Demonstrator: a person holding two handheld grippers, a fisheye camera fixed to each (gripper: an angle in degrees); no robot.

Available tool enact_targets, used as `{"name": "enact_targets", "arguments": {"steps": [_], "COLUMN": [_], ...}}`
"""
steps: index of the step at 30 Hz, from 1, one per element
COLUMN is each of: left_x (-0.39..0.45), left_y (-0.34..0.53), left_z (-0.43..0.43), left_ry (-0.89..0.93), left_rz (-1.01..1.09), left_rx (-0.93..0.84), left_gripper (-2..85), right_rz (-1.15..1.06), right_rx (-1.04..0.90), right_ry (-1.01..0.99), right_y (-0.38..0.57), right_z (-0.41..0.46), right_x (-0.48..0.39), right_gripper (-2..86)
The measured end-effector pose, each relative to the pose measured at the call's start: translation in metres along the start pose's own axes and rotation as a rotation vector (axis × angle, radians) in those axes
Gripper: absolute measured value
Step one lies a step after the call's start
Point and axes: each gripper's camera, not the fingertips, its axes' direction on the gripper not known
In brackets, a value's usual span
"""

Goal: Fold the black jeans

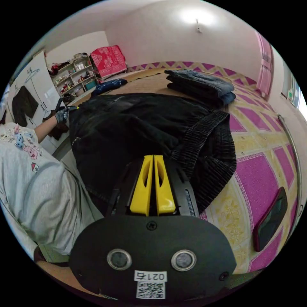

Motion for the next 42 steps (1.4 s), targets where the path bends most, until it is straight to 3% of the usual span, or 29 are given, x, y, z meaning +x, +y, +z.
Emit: {"name": "enact_targets", "arguments": {"steps": [7,12,15,19,21,28,32,37,42], "left_x": [-0.021,-0.015,-0.004,0.019,0.027,0.053,0.063,0.066,0.062], "left_y": [0.02,0.046,0.06,0.08,0.088,0.105,0.116,0.132,0.15], "left_z": [-0.015,-0.045,-0.062,-0.074,-0.078,-0.077,-0.075,-0.079,-0.081], "left_ry": [0.103,0.136,0.17,0.183,0.197,0.253,0.258,0.282,0.313], "left_rz": [-0.075,-0.036,-0.019,0.024,0.023,0.031,0.034,0.008,-0.04], "left_rx": [0.056,0.165,0.208,0.195,0.202,0.184,0.167,0.171,0.178], "left_gripper": [-0.9,-0.9,-0.9,-1.0,-1.0,-0.9,-0.9,-0.9,-0.9], "right_rz": [-0.017,0.139,0.176,0.239,0.249,0.484,0.524,0.511,0.574], "right_rx": [-0.081,0.081,-0.072,-0.099,-0.007,-0.021,-0.134,-0.193,-0.161], "right_ry": [0.077,0.187,0.24,0.25,0.225,0.021,-0.142,-0.062,-0.13], "right_y": [-0.006,-0.005,-0.006,-0.015,-0.02,-0.032,-0.044,-0.054,-0.052], "right_z": [-0.002,-0.032,-0.006,-0.017,-0.025,-0.01,0.015,0.008,0.01], "right_x": [-0.005,0.023,0.049,0.057,0.058,0.123,0.15,0.159,0.175], "right_gripper": [-0.8,-0.8,-0.9,-0.5,0.0,4.6,5.8,3.7,7.5]}}
